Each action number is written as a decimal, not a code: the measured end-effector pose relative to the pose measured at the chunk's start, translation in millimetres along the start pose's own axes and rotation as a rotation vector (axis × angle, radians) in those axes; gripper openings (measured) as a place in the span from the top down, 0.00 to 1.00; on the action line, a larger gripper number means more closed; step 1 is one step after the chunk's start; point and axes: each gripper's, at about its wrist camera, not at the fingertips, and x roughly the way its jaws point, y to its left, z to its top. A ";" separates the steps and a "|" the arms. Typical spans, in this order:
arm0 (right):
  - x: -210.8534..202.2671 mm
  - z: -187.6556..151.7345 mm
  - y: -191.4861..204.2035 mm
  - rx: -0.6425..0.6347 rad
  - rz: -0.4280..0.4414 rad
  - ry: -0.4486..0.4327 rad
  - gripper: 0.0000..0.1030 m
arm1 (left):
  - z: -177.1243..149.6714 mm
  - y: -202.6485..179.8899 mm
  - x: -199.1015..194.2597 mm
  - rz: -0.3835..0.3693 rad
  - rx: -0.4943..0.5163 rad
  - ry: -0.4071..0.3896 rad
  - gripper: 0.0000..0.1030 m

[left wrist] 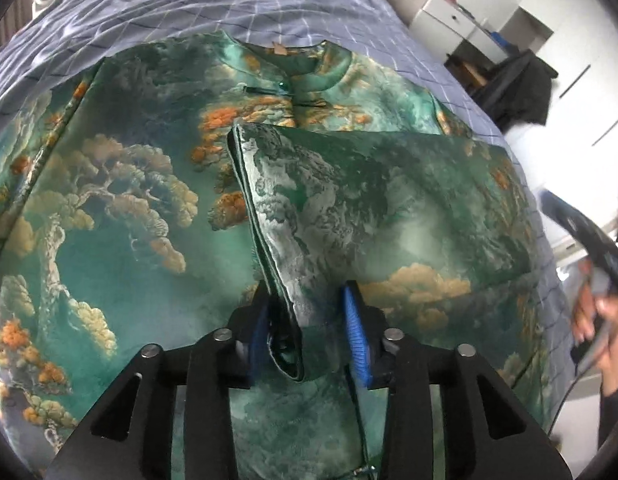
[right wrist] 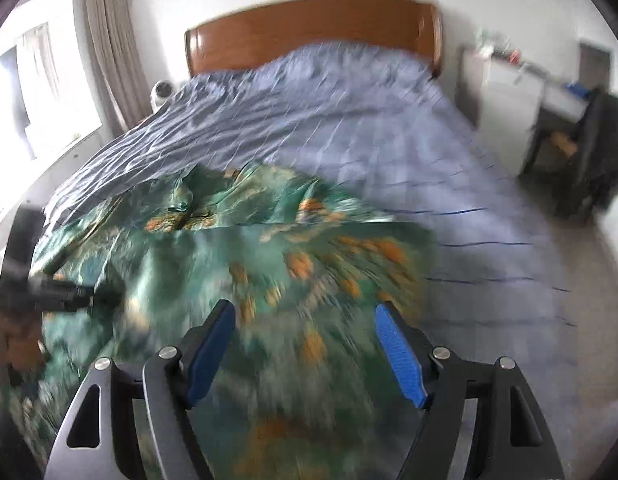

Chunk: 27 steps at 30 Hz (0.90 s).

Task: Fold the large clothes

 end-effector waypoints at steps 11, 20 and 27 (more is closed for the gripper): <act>107.7 -1.6 -9.9 0.078 -0.027 0.195 0.28 | -7.9 -4.7 17.0 0.036 0.018 -0.012 0.53; 25.0 -37.6 13.3 -0.038 -0.035 0.180 0.28 | -8.8 -12.3 18.7 0.075 0.054 -0.032 0.50; 61.7 -57.2 13.3 -0.029 -0.097 0.256 0.26 | -17.9 -17.3 8.8 0.134 0.087 -0.057 0.35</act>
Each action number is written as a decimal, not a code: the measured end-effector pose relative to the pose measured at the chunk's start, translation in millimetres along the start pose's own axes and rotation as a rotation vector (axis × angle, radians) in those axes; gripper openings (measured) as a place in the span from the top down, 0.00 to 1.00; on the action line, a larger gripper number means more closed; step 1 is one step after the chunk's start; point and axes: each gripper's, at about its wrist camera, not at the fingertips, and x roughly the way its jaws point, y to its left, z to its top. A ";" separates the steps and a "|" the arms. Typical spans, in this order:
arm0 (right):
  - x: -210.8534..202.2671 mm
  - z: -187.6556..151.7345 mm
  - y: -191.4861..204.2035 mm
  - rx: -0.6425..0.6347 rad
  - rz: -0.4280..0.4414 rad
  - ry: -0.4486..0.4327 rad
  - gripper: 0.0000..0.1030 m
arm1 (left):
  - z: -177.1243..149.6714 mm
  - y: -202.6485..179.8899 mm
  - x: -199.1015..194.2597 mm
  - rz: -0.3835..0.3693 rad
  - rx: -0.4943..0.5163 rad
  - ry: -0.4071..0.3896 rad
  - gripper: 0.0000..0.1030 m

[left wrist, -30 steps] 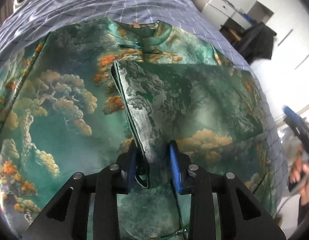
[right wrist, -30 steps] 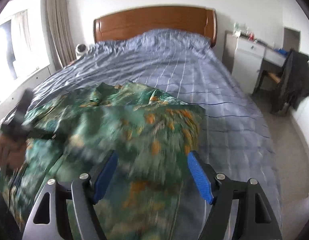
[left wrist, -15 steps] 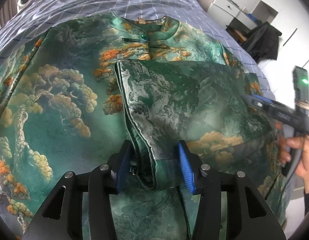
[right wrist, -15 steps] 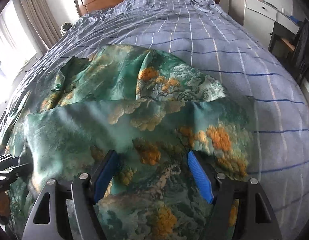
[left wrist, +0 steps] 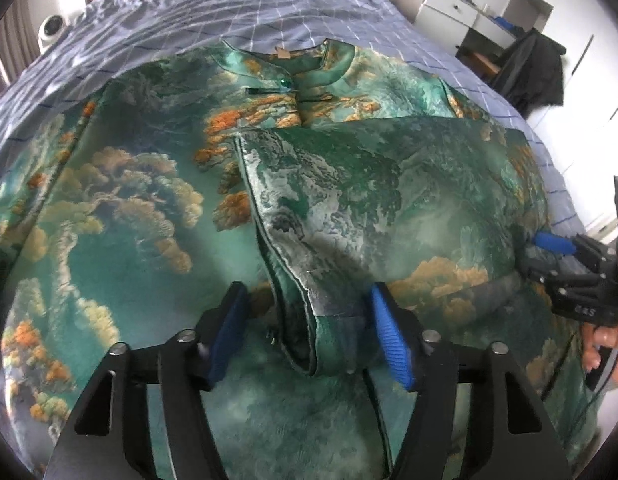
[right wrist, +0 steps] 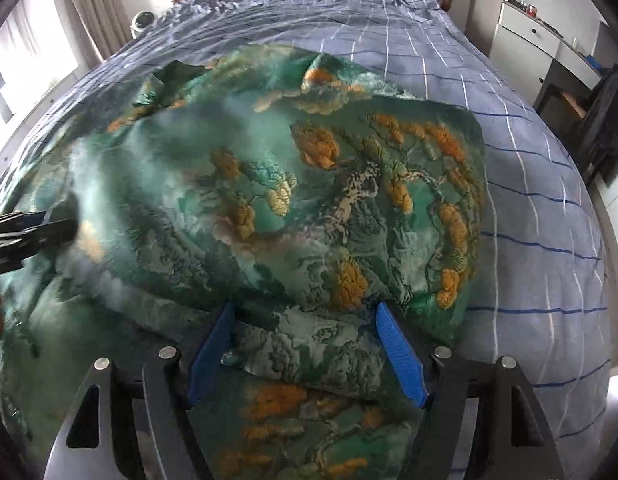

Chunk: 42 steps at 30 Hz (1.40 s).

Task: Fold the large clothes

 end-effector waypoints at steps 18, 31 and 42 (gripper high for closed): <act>-106.3 -72.9 62.4 0.033 -0.034 -0.163 0.25 | -124.3 97.0 -121.7 0.155 -0.021 -0.102 0.18; -153.0 -117.7 119.0 0.005 -0.014 -0.211 0.25 | -164.5 373.9 -133.8 0.104 -0.957 -0.272 0.16; -160.2 -128.5 140.4 -0.049 -0.012 -0.211 0.25 | -134.6 415.5 -145.7 0.276 -1.069 -0.423 0.84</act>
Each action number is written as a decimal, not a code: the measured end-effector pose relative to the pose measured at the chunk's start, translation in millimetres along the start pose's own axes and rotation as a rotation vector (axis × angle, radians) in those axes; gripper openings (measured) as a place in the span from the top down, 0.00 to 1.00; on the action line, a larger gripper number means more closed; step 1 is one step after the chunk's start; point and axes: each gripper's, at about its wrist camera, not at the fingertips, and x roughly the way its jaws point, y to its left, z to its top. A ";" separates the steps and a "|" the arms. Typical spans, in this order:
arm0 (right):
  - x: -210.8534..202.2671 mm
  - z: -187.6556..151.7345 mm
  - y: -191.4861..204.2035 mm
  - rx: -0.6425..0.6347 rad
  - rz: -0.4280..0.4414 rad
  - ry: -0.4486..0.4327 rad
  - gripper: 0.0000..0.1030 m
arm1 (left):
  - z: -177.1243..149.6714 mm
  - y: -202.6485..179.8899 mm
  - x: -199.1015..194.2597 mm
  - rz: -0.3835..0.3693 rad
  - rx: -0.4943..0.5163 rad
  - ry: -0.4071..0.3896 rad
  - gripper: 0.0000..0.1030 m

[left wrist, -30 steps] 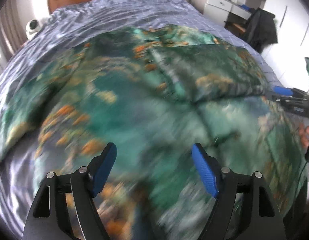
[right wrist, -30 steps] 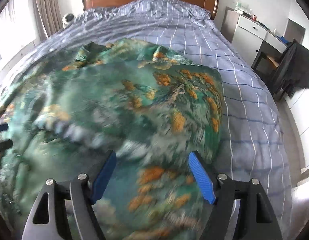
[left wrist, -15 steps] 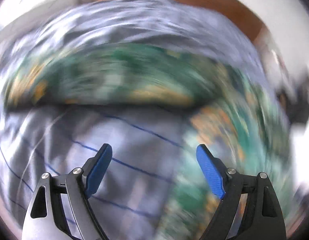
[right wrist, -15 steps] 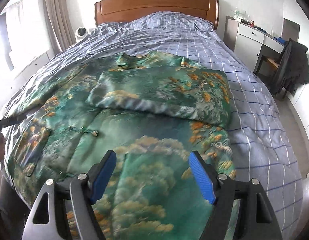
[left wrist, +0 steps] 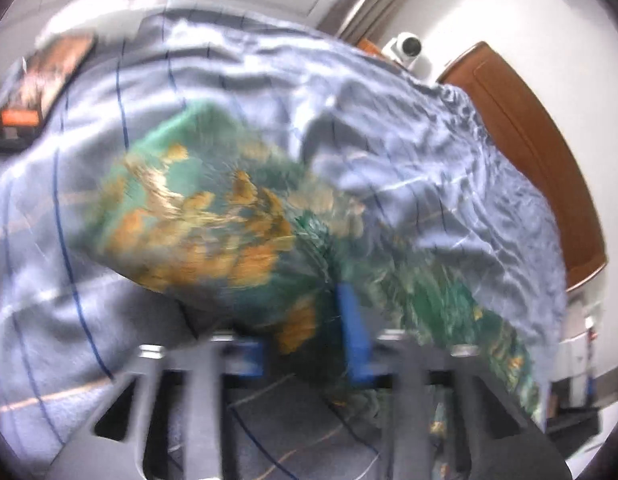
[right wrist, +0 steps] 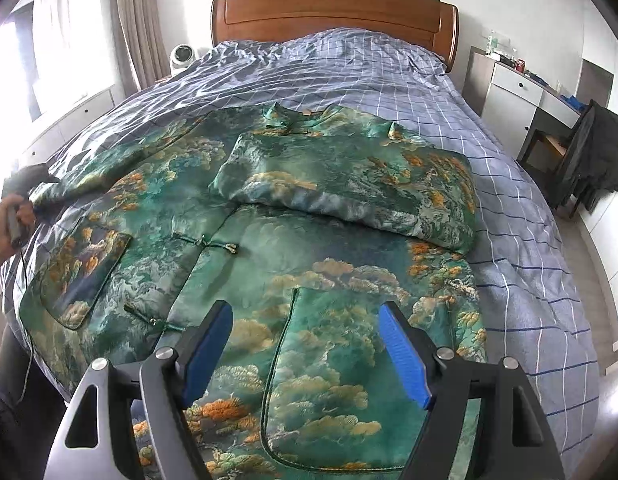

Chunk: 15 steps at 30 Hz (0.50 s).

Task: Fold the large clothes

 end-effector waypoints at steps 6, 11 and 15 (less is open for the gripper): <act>-2.4 -6.6 -5.0 0.054 0.026 -0.006 0.25 | -6.7 -76.7 -60.0 0.047 0.351 -0.198 0.91; -5.7 -10.0 -13.9 0.097 0.034 -0.023 0.25 | -67.1 -175.5 -120.4 -0.019 0.777 -0.393 0.91; -11.6 -11.1 -21.3 0.121 0.029 -0.042 0.25 | -141.4 -232.1 -144.3 -0.103 1.073 -0.470 0.91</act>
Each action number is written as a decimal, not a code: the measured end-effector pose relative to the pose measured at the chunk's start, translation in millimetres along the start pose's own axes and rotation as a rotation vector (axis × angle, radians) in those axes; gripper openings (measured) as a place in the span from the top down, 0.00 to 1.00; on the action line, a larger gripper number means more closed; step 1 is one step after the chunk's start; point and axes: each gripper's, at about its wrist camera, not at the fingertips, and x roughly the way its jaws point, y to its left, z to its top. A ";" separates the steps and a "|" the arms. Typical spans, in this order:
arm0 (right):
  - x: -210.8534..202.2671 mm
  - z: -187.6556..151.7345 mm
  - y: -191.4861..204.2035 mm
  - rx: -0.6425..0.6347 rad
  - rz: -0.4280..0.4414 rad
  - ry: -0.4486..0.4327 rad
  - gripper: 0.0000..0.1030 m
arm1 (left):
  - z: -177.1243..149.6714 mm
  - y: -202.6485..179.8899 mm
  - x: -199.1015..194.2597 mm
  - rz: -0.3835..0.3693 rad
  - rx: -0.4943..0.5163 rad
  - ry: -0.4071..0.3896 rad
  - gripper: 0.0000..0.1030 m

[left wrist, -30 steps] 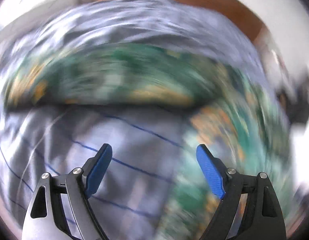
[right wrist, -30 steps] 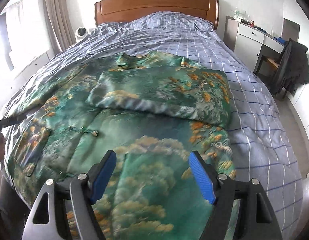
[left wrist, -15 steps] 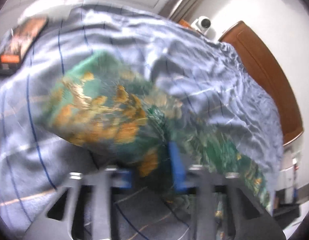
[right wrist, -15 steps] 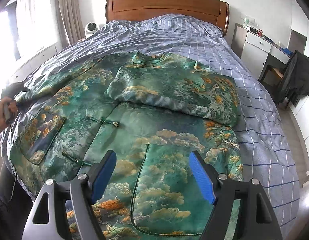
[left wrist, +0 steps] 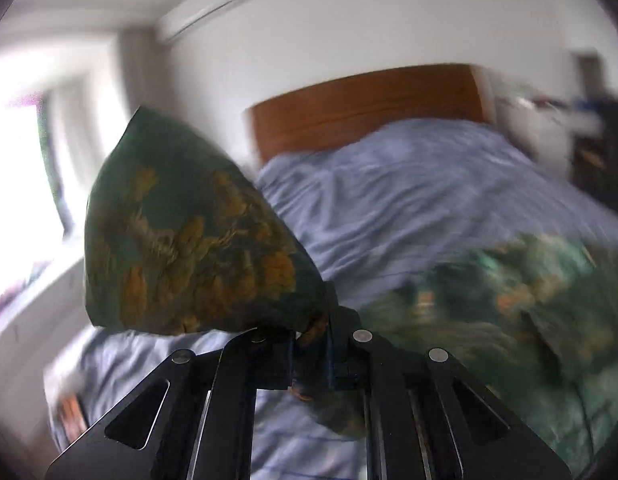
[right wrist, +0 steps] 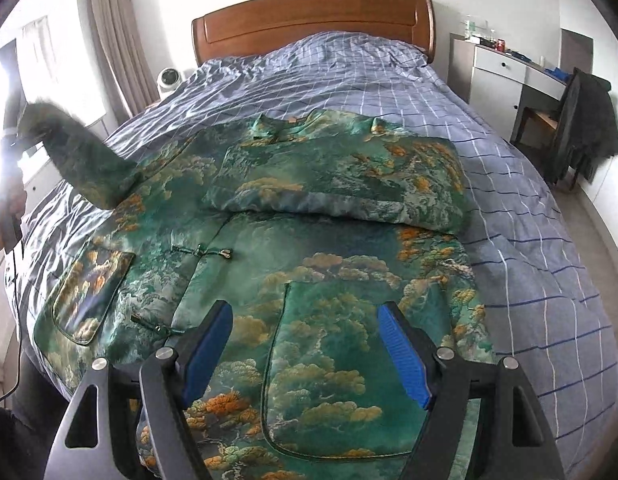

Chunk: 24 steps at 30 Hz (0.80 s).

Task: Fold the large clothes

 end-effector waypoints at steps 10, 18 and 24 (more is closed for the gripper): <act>-12.1 -4.5 -17.1 0.028 -0.024 -0.019 0.25 | -53.2 -162.3 -2.1 -0.230 0.345 0.130 0.81; 3.9 7.4 -28.1 0.064 0.032 0.024 0.25 | -99.4 -181.5 -33.6 -0.369 0.432 0.210 0.22; 60.6 62.2 -18.8 0.198 0.334 0.106 0.25 | -103.9 -144.0 -58.4 -0.389 0.321 0.233 0.18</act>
